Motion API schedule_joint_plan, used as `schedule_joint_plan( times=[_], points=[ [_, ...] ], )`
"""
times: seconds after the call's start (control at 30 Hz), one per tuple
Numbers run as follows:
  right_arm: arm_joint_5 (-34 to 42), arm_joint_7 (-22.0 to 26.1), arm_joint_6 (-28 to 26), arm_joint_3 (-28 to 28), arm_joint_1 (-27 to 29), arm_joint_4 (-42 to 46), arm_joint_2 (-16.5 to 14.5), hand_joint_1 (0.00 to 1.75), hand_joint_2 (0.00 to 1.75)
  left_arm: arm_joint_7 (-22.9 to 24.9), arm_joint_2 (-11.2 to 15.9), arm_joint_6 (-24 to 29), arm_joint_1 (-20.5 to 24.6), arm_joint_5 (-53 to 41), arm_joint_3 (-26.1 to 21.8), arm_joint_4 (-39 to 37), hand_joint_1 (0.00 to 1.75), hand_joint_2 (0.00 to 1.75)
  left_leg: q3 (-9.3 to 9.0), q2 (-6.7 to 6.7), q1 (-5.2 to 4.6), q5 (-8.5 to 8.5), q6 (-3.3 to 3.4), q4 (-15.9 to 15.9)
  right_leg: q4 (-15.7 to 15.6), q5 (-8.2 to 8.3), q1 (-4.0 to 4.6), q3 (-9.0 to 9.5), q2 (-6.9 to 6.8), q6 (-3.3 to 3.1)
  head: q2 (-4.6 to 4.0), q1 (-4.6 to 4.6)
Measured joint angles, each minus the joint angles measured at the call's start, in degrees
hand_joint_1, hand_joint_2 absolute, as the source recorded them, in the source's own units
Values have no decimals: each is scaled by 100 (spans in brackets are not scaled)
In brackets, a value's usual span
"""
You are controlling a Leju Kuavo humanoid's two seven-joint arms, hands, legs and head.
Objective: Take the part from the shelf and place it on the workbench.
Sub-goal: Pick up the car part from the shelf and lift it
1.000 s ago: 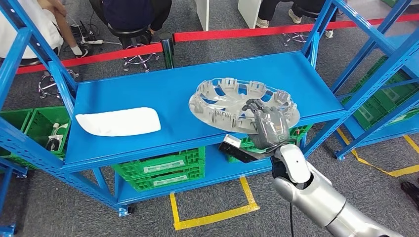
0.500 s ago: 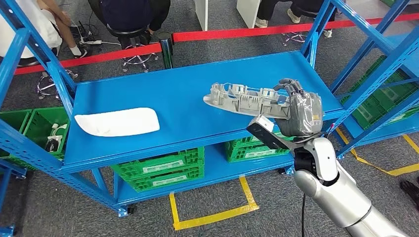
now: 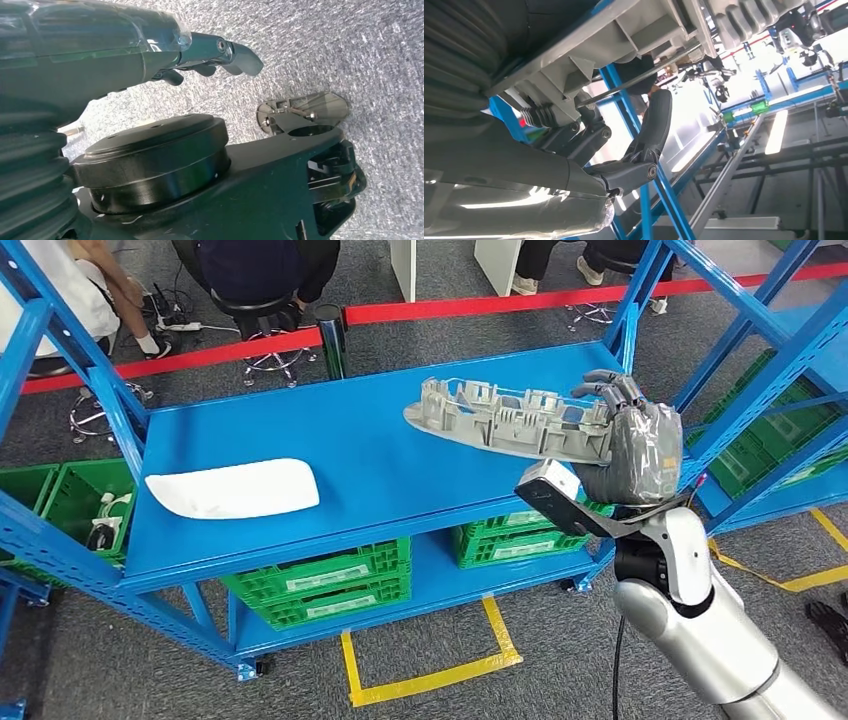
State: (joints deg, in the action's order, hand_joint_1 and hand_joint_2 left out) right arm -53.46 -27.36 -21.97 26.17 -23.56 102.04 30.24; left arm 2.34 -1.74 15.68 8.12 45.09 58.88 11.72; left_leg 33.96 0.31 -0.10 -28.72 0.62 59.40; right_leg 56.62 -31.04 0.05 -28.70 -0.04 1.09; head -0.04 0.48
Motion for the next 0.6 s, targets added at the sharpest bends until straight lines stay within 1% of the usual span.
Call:
schedule_joint_plan(
  times=[0.13, 0.23, 0.47, 0.6],
  points=[
    [72, -190, 534, -70, -322, 442, 146, 175, 175, -32, 17, -33, -26, -2, 0, 0, 0, 175, -1, 20, 0, 0, 0, 0, 1, 2, 0, -4, 13, -1, 1, 2],
    [71, -257, 732, -96, -528, 734, 256, 175, 175, -42, 23, -55, -32, -5, 0, 0, 0, 175, -2, 24, 0, 0, 0, 0, 1, 4, 0, -5, 18, -2, 1, 0],
    [75, -330, 796, -174, -788, 1238, 416, 175, 175, -110, 23, -76, -46, 0, 0, 0, 0, 175, -3, 18, 0, -1, 0, 0, 1, 5, 0, -5, 19, -1, 0, 1],
    [25, -353, 683, -182, -816, 1670, 458, 175, 175, -196, 23, -107, -73, 37, 0, 0, 0, 175, -3, -1, 1, -1, 0, 0, 0, 4, 0, -5, 16, -1, 0, -1]
  ],
)
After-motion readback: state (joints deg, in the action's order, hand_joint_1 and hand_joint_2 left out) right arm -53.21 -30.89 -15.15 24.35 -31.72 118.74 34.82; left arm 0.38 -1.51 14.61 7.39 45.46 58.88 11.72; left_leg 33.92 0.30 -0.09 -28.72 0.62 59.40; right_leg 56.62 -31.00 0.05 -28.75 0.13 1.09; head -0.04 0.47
